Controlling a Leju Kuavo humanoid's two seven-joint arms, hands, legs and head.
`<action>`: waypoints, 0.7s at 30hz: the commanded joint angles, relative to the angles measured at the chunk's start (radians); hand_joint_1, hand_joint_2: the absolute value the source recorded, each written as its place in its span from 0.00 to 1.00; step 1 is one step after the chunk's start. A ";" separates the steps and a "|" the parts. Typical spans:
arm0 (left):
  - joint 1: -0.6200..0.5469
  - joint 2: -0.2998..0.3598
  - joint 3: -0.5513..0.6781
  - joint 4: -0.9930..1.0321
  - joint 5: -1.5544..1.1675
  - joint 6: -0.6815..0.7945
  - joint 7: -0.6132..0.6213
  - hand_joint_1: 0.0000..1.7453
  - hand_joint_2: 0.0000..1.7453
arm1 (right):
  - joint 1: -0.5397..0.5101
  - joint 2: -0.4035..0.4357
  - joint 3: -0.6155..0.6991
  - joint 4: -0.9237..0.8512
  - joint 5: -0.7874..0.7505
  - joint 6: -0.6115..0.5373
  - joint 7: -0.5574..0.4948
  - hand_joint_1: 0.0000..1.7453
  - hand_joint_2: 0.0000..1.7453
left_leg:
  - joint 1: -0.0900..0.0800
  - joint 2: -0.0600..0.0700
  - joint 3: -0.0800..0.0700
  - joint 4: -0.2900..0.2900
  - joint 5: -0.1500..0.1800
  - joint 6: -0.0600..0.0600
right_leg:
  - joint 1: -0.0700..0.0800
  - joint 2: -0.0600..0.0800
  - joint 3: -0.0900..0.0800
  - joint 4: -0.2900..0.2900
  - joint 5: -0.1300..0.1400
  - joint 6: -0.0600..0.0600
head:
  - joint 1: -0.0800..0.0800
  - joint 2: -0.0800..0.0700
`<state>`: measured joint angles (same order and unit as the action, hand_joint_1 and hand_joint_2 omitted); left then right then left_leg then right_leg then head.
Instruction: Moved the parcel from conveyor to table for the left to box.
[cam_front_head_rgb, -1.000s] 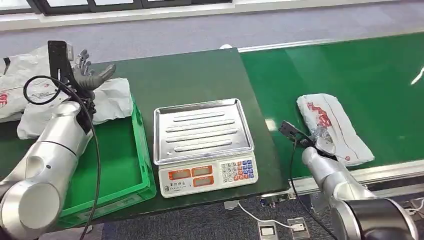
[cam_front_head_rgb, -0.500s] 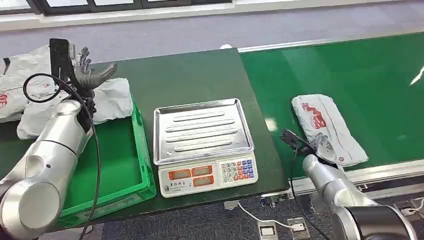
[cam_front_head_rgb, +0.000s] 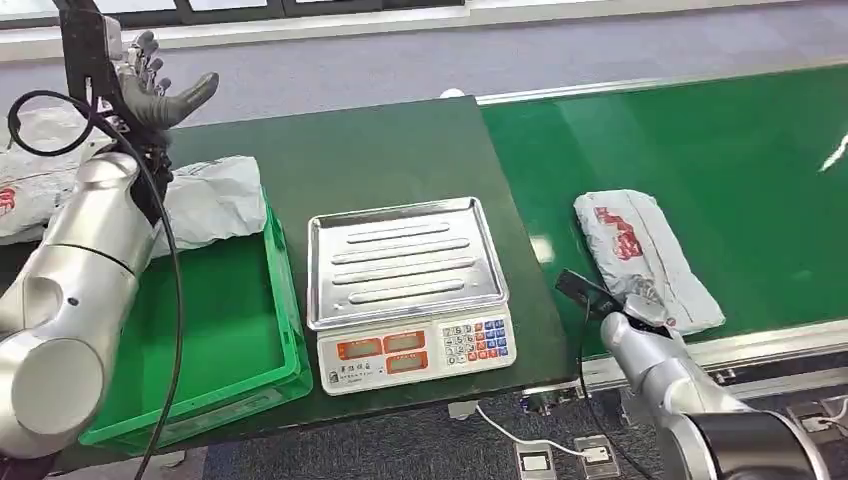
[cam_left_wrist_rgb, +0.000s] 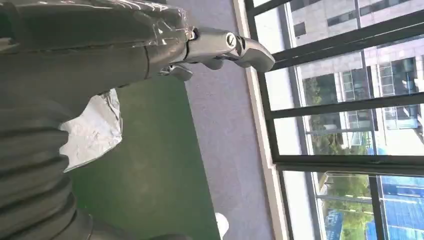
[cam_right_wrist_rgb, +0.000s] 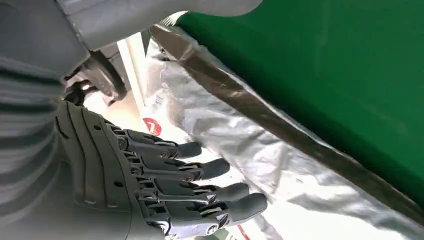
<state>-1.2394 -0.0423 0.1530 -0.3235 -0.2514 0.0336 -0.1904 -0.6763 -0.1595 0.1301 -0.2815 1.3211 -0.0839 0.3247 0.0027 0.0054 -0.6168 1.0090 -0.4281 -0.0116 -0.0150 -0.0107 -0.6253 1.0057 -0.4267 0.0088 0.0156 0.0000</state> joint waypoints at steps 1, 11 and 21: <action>-0.042 0.002 -0.037 0.048 0.012 -0.012 0.007 0.00 1.00 | 0.013 0.034 -0.016 0.054 0.004 -0.009 -0.016 0.00 1.00 | 0.001 0.000 0.002 0.000 -0.001 0.000 | 0.001 0.001 0.003 -0.001 -0.001 -0.001 | 0.000 0.000; -0.020 0.007 -0.038 0.052 0.015 -0.027 0.008 0.00 1.00 | 0.051 0.050 -0.058 0.050 -0.017 -0.082 -0.092 0.07 1.00 | 0.002 0.001 0.006 -0.002 -0.002 -0.001 | 0.002 0.002 0.006 -0.003 -0.001 -0.001 | 0.000 0.000; -0.011 0.010 -0.033 0.054 0.020 -0.024 0.006 0.00 1.00 | 0.052 0.046 -0.065 0.050 -0.016 -0.088 -0.097 0.47 1.00 | 0.001 0.002 0.004 -0.002 -0.001 -0.001 | 0.002 0.002 0.004 -0.002 -0.001 -0.001 | 0.000 0.000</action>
<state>-1.2291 -0.0427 0.1526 -0.3231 -0.2327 0.0111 -0.1896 -0.6152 -0.1408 0.1270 -0.2811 1.3088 -0.1789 0.2335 0.0027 0.0075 -0.6163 1.0090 -0.4282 -0.0117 -0.0138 -0.0094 -0.6252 1.0058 -0.4266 0.0087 0.0156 0.0000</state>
